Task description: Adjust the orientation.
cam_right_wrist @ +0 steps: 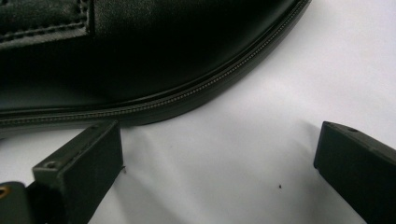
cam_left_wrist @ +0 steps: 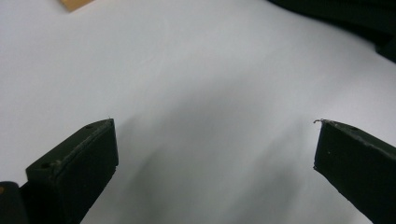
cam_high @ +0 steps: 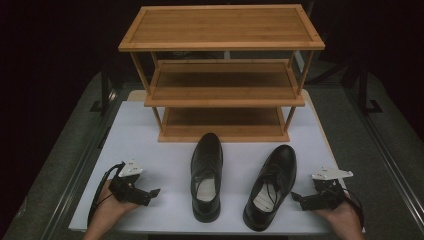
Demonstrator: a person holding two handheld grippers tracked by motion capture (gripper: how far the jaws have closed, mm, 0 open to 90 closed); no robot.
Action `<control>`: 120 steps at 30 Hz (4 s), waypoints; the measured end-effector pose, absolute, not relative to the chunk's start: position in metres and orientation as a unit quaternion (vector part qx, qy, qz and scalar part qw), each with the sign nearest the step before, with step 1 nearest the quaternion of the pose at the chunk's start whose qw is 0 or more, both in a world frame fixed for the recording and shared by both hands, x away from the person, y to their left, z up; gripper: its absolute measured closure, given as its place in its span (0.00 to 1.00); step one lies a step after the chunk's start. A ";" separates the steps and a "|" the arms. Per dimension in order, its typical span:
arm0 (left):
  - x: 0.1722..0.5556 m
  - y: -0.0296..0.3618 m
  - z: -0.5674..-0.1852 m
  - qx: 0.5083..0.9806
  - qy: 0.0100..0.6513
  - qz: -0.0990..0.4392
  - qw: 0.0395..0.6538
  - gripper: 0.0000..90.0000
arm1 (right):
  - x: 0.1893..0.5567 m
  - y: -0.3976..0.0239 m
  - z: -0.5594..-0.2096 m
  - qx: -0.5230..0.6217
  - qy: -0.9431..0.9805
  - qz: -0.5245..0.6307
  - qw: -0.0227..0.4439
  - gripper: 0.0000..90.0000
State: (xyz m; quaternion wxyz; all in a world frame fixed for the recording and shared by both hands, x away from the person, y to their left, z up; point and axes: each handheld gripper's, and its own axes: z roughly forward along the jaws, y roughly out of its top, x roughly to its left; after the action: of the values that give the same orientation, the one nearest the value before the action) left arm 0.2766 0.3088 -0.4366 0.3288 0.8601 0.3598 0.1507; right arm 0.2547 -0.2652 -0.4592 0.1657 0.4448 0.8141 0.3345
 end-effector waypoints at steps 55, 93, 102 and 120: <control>0.271 0.328 -0.451 0.850 0.376 0.155 0.334 0.00 | 0.232 -0.232 -0.442 0.353 0.843 0.395 0.087 1.00; 0.271 0.328 -0.452 0.850 0.376 0.156 0.335 0.00 | 0.291 -0.219 -0.425 0.371 0.830 0.398 0.123 1.00; 0.271 0.328 -0.452 0.849 0.376 0.156 0.336 0.00 | 0.343 -0.223 -0.427 0.411 0.816 0.383 0.139 1.00; 0.271 0.328 -0.451 0.850 0.376 0.155 0.335 0.00 | 0.376 -0.215 -0.437 0.433 0.812 0.370 0.130 1.00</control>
State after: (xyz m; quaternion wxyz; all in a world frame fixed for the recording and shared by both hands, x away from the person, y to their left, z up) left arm 0.2711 0.3278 -0.4514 0.3346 0.8501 0.3759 0.1551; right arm 0.3759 -0.2146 -0.4374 0.1300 0.4327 0.8116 0.3704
